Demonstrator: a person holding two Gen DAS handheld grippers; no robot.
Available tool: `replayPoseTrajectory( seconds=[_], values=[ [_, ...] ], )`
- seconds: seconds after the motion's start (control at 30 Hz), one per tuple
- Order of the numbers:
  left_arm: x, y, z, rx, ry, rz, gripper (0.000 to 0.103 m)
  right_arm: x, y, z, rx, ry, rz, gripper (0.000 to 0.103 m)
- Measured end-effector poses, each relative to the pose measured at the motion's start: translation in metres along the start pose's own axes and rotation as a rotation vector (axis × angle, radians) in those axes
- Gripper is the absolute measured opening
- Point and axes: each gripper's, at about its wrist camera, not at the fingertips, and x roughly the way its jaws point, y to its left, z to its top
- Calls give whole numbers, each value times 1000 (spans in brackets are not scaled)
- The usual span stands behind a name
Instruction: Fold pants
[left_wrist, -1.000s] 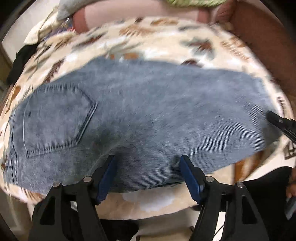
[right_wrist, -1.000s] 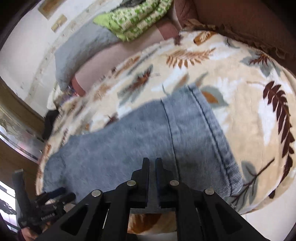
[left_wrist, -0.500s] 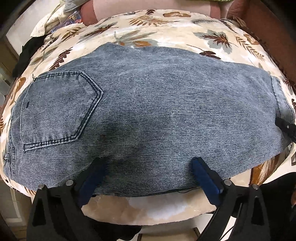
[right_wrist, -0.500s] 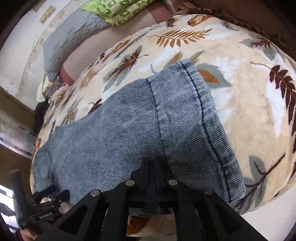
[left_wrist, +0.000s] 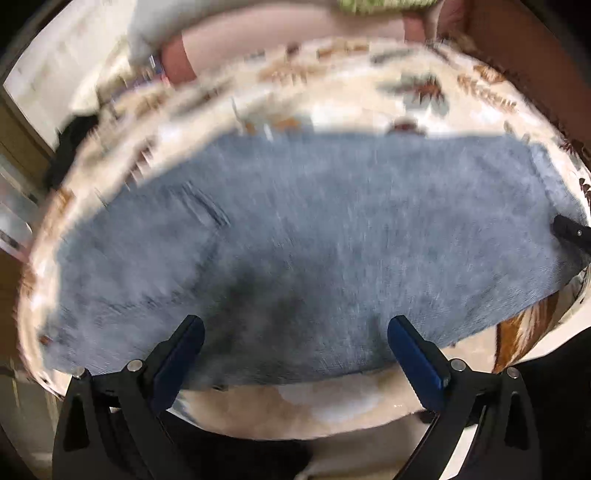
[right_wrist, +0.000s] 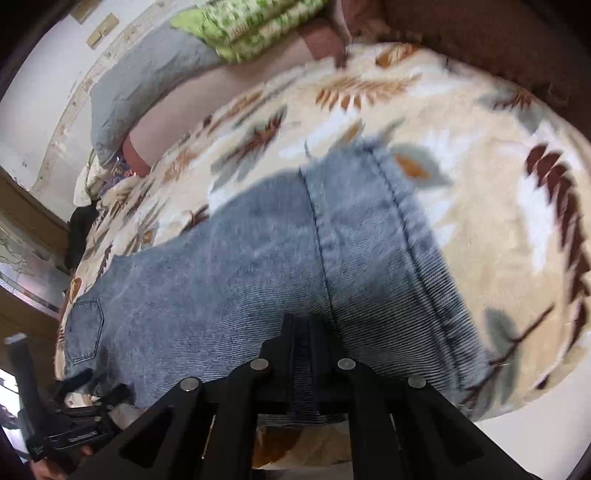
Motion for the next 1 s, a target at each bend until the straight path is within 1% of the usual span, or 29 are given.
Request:
replayPoseTrajectory(
  seconds=[0.03, 0.07, 0.1, 0.13, 0.17, 0.2, 0.23, 0.27, 0.3, 0.33, 0.37, 0.43, 0.47, 0.57, 0.73, 1.0],
  values=[
    [-15, 1, 4, 6, -52, 22, 99, -10, 6, 1, -35, -55, -8, 9],
    [-28, 2, 8, 4, -94, 36, 99, -20, 11, 1, -62, -107, -3, 9],
    [-38, 1, 10, 0, -127, 45, 99, -35, 17, 0, -92, -187, 19, 9],
    [-57, 3, 15, -9, -196, 61, 99, -43, 21, -1, -108, -227, 26, 9],
    [-66, 8, 19, -14, -232, 70, 99, -55, 29, -4, -150, -295, 27, 9],
    [-79, 10, 23, -22, -282, 85, 99, -61, 33, -6, -172, -326, 25, 12],
    [-97, 14, 26, -35, -345, 101, 99, -70, 40, -10, -202, -376, 33, 16],
    [-107, 17, 28, -44, -387, 108, 99, -76, 44, -11, -212, -411, 48, 30],
    [-118, 21, 28, -52, -420, 112, 99, -82, 47, -12, -215, -443, 56, 56],
    [-122, 25, 32, -59, -441, 116, 99, -89, 49, -14, -215, -488, 59, 68],
    [-128, 27, 34, -68, -460, 124, 99, -97, 52, -17, -215, -549, 58, 77],
    [-137, 35, 36, -94, -500, 147, 100, -104, 56, -18, -221, -592, 67, 77],
    [-142, 37, 33, -106, -510, 153, 100, -103, 57, -16, -215, -587, 76, 77],
    [-147, 48, 33, -147, -525, 153, 100, -94, 57, -12, -192, -534, 98, 77],
    [-144, 58, 32, -184, -502, 146, 100, -78, 68, -11, -218, -468, 90, 77],
    [-138, 70, 24, -229, -479, 156, 100, -64, 83, -16, -257, -420, 101, 77]
  ],
)
